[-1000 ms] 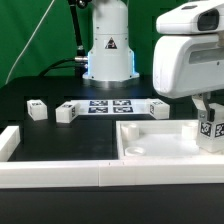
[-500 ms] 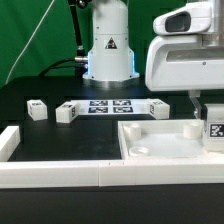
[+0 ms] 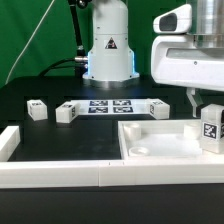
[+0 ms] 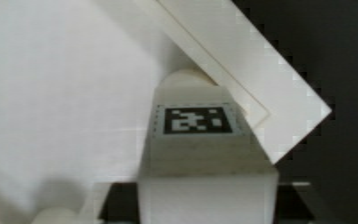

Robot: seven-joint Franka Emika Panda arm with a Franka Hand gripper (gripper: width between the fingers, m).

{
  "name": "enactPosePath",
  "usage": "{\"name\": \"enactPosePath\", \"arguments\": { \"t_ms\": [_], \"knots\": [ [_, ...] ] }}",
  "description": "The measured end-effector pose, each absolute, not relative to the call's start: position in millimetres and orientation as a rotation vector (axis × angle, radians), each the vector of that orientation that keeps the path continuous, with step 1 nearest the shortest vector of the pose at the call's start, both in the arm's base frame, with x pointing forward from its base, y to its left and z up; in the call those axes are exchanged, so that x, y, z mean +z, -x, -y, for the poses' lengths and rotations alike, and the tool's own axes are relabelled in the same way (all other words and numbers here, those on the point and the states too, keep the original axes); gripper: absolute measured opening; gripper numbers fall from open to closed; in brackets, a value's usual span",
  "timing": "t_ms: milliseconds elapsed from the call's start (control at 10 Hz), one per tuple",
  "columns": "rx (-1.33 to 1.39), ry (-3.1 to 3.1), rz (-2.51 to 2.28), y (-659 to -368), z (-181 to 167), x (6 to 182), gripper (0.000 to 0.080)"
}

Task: Assemble one leg

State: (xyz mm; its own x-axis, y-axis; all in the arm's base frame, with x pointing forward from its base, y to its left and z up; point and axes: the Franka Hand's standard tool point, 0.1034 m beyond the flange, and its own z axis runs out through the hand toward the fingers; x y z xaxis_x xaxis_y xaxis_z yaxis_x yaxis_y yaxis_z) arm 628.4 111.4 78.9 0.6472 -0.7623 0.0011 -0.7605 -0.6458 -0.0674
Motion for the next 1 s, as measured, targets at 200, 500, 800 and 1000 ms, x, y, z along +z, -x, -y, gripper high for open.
{"name": "enactPosePath", "arguments": {
  "t_ms": [200,500,800,1000],
  "knots": [
    [-0.034,2.708,-1.448,-628.2,-114.1,79.0,0.0374],
    [-0.041,2.780,-1.299,-628.6,-115.3,79.2,0.0623],
    [-0.055,2.934,-0.910,-627.3,-122.4,79.4,0.0648],
    [-0.068,3.032,-0.510,-627.1,-126.0,79.8,0.0649]
  ]
}}
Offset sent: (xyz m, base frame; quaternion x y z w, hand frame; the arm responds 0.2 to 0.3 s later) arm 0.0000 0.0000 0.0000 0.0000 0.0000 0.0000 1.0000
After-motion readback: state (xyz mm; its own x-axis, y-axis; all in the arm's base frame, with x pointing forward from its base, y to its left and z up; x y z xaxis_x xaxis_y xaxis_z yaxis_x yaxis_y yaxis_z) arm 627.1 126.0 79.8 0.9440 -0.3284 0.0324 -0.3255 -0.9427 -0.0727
